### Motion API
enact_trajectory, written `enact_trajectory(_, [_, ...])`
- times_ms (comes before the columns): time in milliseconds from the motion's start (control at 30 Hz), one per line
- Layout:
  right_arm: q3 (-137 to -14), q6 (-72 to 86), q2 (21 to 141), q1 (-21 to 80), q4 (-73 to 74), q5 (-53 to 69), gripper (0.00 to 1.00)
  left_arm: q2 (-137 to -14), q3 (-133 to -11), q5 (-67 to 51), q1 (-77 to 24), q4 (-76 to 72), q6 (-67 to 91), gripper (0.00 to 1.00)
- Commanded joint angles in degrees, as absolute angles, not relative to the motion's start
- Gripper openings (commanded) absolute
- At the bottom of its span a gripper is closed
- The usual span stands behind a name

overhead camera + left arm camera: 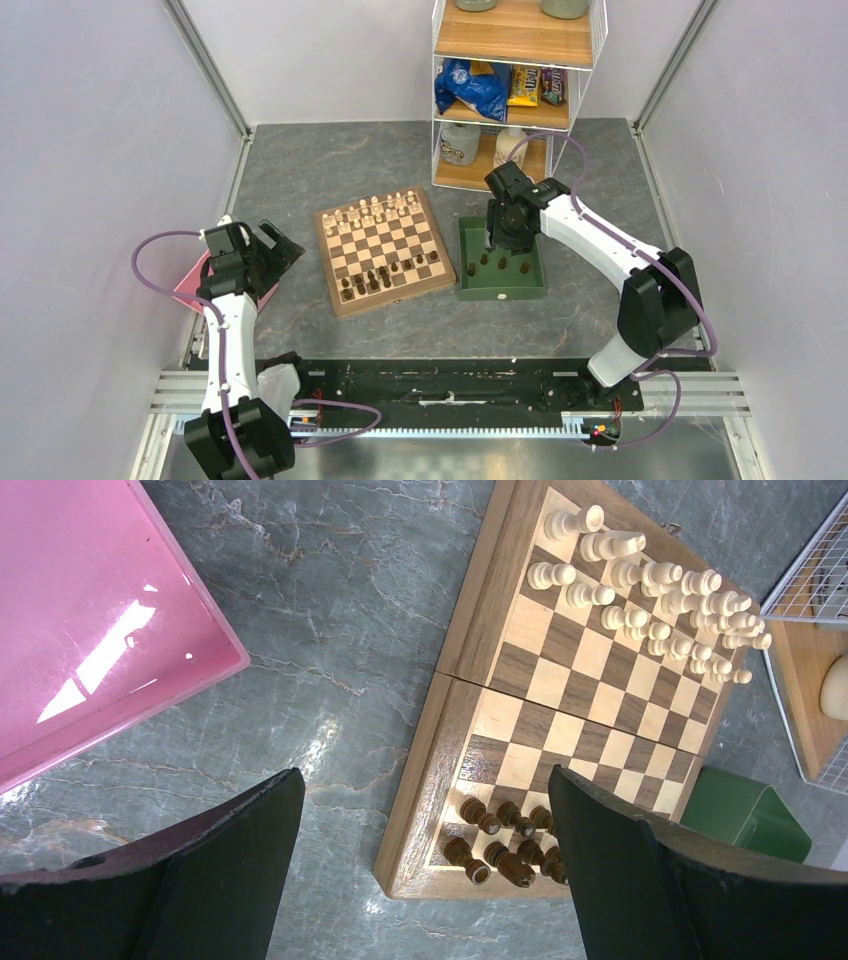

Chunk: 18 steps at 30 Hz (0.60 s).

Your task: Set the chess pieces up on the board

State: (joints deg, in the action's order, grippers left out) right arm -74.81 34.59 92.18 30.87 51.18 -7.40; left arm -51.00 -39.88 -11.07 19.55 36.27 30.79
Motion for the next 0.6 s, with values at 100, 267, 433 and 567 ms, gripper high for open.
enact_trajectory(100, [-72.8, 34.6, 91.6, 28.5, 48.8, -4.0, 0.56, -51.3, -40.6, -12.1, 20.0, 35.5, 29.5, 0.99])
enact_trajectory(267, [-73.8, 34.1, 93.8, 28.6, 46.8, 1.2, 0.55, -51.3, -40.6, -12.2, 20.0, 35.5, 29.5, 0.99])
enact_trajectory(433, [-77.1, 33.0, 98.3, 30.6, 46.8, 3.0, 0.55, -51.2, -40.6, -12.1, 20.0, 35.5, 29.6, 0.99])
enact_trajectory(567, [-79.0, 33.4, 100.9, 32.5, 47.2, 1.8, 0.53, -51.3, -40.6, -12.2, 20.0, 35.5, 29.5, 0.99])
